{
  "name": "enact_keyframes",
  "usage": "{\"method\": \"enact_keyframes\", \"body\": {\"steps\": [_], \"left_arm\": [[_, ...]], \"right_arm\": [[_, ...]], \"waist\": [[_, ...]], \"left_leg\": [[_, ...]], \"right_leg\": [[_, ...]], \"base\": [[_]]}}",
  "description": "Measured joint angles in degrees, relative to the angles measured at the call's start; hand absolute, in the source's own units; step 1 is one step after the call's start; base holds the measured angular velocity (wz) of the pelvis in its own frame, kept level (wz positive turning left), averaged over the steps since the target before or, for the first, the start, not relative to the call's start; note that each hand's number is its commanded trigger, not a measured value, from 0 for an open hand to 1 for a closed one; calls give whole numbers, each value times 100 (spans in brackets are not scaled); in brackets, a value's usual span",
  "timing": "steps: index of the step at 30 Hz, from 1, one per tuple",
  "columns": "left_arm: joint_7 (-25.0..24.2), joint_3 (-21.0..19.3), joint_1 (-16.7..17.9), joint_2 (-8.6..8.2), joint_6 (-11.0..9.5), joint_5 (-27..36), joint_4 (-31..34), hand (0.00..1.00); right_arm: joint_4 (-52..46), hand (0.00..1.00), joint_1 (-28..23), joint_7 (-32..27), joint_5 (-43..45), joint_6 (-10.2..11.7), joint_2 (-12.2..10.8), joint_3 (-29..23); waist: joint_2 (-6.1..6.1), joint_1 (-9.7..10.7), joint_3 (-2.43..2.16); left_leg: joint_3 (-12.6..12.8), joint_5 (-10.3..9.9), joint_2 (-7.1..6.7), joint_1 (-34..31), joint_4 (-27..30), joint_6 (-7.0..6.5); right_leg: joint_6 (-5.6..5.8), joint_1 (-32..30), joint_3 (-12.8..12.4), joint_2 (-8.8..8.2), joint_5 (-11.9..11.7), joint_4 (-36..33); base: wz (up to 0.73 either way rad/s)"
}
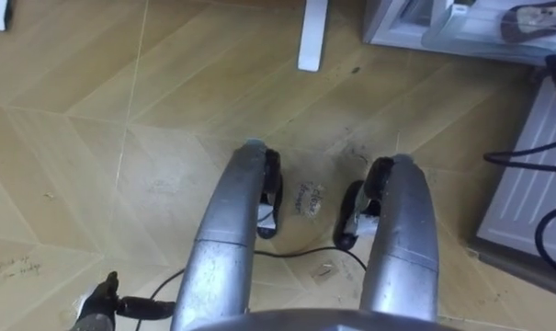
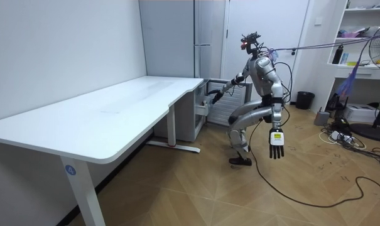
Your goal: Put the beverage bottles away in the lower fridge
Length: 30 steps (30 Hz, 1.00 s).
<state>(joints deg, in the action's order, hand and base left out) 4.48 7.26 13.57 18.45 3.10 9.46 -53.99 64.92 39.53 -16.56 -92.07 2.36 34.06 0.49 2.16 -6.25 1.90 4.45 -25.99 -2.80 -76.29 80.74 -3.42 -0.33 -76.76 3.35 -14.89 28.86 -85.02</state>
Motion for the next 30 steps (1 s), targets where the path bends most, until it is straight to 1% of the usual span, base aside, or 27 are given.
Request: {"method": "enact_keyframes", "body": {"steps": [1, 5, 8, 9, 10, 12, 13, 17, 19, 23, 26, 28, 29, 30], "left_arm": [[0, 44, 70, 28, 1, 3, 90, 0], [2, 91, 235, 81, 22, 3, 241, 0], [1, 89, 508, 128, 29, -1, 559, 0], [2, 90, 593, 162, 24, -10, 627, 0], [7, 90, 645, 200, 24, -23, 655, 0], [41, 90, 698, 260, 9, -36, 694, 0], [83, 90, 755, 295, 4, -44, 760, 0], [164, 88, 924, 347, -54, -58, 926, 0], [167, 88, 934, 363, -68, -59, 955, 0], [160, 86, 935, 381, -113, -134, 963, 0], [147, 75, 935, 398, -143, -187, 962, 0], [117, 70, 934, 446, -210, -280, 961, 0], [107, 70, 934, 452, -215, -281, 959, 0], [86, 71, 935, 466, -217, -276, 956, 0]], "right_arm": [[-5, 0, 0, -75, -28, 62, 3, 0], [-41, 0, 1, -243, -77, 181, 12, 0], [-131, 0, 1, -448, -89, 222, 46, 0], [-234, 0, 0, -605, -124, 278, 47, 3], [-311, 0, 0, -760, -171, 338, 51, 9], [-397, 0, 0, -952, -200, 432, 51, 14], [-477, 0, 0, -1080, -223, 467, 52, 19], [-703, 0, 0, -1422, -322, 535, 50, 60], [-768, 0, 0, -1534, -366, 564, 49, 80], [-868, 0, 0, -1753, -460, 655, 48, 85], [-956, 0, 0, -1840, -476, 817, 42, 119], [-1128, 0, 0, -1840, -472, 999, 47, 119], [-1201, 0, 0, -1840, -472, 1028, 47, 118], [-1361, 0, 0, -1837, -472, 1052, 46, 118]], "waist": [[0, -54, 0], [-2, -125, 1], [-1, -197, 5], [0, -204, 5], [0, -203, 5], [1, -205, 6], [2, -206, 6], [1, -217, 6], [-2, -218, 4], [-5, -228, 2], [-13, -297, -3], [-17, -361, -4], [-25, -374, -6], [-49, -385, -6]], "left_leg": [[-1, 3, 1, 3, -2, 6], [-12, 15, 3, -9, -20, 29], [-22, 18, -1, -18, -33, 36], [-27, 22, -17, -19, -45, 43], [-30, 29, -43, -19, -59, 55], [-63, 43, -107, -26, -98, 81], [-68, 55, -104, -28, -107, 102], [-86, 66, -98, -1, -107, 122], [-113, 72, -98, 5, -106, 132], [-203, 85, -101, 3, -105, 157], [-276, 94, -90, 8, -94, 174], [-316, 86, -94, 8, -89, 209], [-322, 81, -95, 10, -89, 220], [-332, 80, -99, 19, -87, 243]], "right_leg": [[-1, -1, 4, -2, 1, 0], [-12, -10, 10, -1, 7, 2], [-21, -16, 20, -7, 13, 9], [-27, -16, 32, -32, 16, 11], [-32, -13, 67, -119, 19, 9], [-63, -5, 127, -225, 36, 17], [-69, -2, 156, -267, 38, 17], [-96, 20, 199, -310, 52, 10], [-108, 39, 234, -313, 58, 10], [-177, 98, 339, -318, 94, 18], [-220, 142, 434, -327, 116, 30], [-263, 157, 491, -355, 137, 15], [-280, 163, 508, -366, 145, 10], [-324, 191, 559, -421, 168, -10]], "base": [[0], [3], [0], [8], [11], [13], [8], [-1], [0], [5], [0], [6], [11], [11]]}}
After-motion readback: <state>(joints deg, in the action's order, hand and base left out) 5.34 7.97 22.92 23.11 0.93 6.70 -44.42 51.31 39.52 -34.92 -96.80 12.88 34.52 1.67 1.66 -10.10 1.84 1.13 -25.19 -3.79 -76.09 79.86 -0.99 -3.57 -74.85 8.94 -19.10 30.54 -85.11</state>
